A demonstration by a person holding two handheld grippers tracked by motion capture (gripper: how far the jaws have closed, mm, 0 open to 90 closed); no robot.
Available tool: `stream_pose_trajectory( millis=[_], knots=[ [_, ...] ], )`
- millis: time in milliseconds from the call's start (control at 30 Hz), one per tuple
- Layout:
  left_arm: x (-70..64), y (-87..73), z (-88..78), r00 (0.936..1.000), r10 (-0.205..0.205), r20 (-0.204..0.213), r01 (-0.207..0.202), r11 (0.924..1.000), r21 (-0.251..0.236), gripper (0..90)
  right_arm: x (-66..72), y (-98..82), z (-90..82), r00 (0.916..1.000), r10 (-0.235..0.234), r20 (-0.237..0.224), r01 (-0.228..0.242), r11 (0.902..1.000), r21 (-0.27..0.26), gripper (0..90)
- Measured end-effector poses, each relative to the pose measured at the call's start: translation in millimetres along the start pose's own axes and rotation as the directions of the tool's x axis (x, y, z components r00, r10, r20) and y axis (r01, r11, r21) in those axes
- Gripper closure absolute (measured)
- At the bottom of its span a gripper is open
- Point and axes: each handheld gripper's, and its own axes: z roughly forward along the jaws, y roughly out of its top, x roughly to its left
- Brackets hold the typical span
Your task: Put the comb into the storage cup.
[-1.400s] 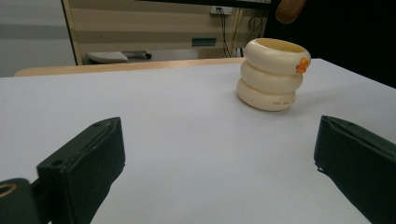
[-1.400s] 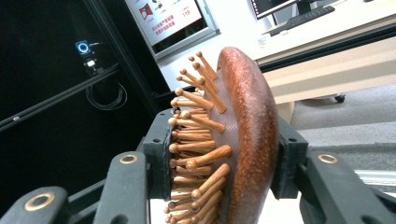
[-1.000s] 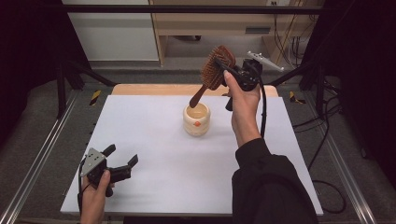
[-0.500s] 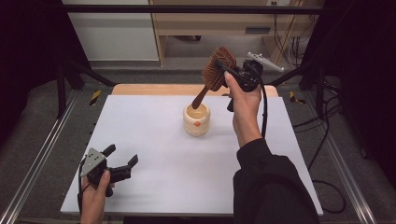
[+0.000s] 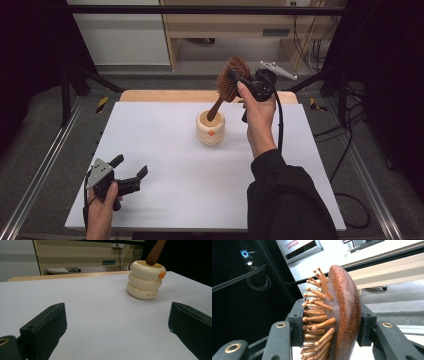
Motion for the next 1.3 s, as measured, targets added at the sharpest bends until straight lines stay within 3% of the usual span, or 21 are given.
stream_pose_trajectory(
  millis=[267, 1300],
  knots=[
    [-0.3, 0.1, 0.1, 1.0000, 0.002, 0.000, -0.002, 1.0000, 0.002, 2.1, -0.8, -8.9, 6.7, 0.9998, -0.020, 0.010, 0.019, 0.9994, 0.030, 51.6],
    [-0.2, 0.3, 0.0, 1.0000, 0.002, 0.003, -0.002, 1.0000, -0.001, 2.1, -1.8, -28.6, 19.8, 0.9998, -0.008, 0.019, 0.007, 0.9979, 0.064, 51.5]
  ],
)
